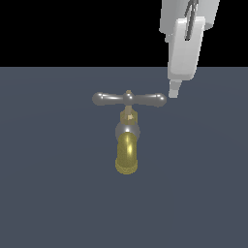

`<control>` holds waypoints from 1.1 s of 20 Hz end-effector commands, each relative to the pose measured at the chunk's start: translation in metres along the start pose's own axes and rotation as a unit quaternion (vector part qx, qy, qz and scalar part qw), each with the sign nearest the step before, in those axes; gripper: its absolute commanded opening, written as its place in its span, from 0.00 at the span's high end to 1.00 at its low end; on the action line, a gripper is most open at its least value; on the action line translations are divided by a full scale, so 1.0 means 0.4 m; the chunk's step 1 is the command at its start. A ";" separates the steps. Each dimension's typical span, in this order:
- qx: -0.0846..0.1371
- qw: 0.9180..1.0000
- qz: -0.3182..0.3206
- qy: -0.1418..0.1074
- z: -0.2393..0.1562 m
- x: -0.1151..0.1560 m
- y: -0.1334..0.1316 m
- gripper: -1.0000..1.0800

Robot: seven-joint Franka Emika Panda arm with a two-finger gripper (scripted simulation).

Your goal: Turn on the faucet by rotating a designated handle.

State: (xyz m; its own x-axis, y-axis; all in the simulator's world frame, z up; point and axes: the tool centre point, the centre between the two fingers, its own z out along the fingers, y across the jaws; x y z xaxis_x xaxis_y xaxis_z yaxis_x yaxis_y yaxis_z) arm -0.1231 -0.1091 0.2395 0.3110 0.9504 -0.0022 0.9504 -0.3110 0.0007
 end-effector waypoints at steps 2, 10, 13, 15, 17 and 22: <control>-0.001 0.999 -0.034 0.000 0.032 0.008 0.024 1.00; 0.000 0.996 -0.089 0.000 0.084 0.027 0.060 1.00; 0.000 0.995 -0.102 0.000 0.096 0.033 0.068 1.00; 0.000 0.994 -0.109 0.001 0.103 0.036 0.072 1.00; 0.000 0.994 -0.113 0.001 0.107 0.038 0.075 1.00; 0.000 0.993 -0.118 0.001 0.111 0.041 0.078 1.00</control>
State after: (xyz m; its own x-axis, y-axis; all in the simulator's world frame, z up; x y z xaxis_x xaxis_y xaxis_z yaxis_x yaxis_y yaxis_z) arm -0.0888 -0.1036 0.1953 0.0821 0.9966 -0.0005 0.9966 -0.0821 -0.0001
